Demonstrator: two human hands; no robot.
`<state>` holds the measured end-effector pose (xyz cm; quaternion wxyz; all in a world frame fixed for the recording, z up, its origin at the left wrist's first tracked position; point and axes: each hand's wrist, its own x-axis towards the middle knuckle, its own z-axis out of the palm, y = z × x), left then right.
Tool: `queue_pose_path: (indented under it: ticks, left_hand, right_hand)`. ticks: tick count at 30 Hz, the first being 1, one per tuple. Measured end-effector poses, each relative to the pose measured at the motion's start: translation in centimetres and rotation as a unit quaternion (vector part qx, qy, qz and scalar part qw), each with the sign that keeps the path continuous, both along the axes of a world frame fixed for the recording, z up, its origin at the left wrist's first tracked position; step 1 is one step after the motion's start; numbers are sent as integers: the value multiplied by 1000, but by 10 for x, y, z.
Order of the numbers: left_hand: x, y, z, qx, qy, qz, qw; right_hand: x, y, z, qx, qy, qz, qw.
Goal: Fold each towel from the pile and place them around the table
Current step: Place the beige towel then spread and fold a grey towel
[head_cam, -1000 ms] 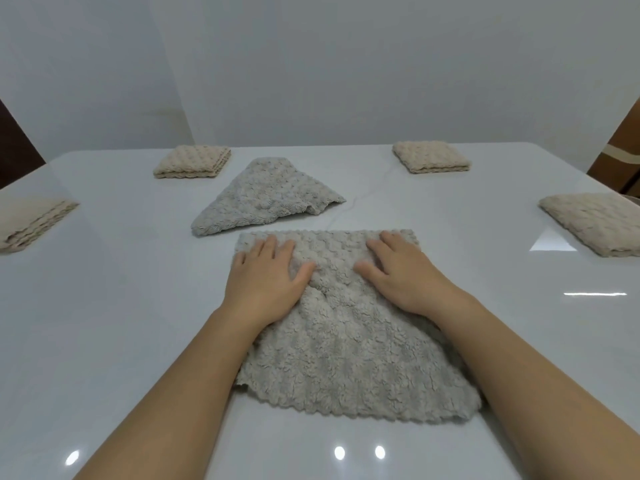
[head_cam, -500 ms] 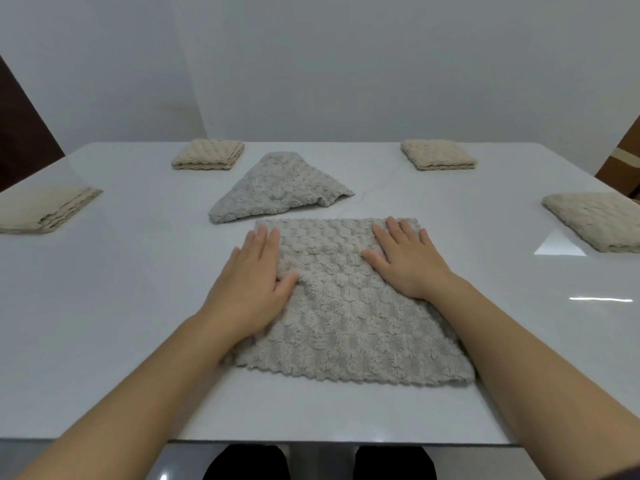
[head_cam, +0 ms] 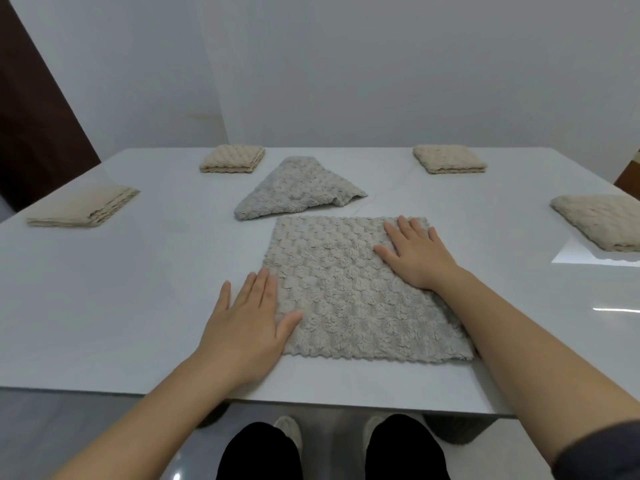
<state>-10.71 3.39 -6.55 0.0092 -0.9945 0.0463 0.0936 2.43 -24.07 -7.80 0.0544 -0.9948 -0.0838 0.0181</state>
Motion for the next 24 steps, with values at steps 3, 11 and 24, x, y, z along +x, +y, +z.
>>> queue_pose_path:
  ticks: [3,11,24]
  left_hand:
    - [-2,-1,10,23,16,21,999]
    - [58,-54,25,-70,-110,-55,990]
    - [90,-29,-15,-100,-75,32,992]
  right_hand:
    - [0,0,1,4,6,2,1000]
    - [-19,33,19,24,-10,40,999]
    - [-20,19,1,25,13,-20,999]
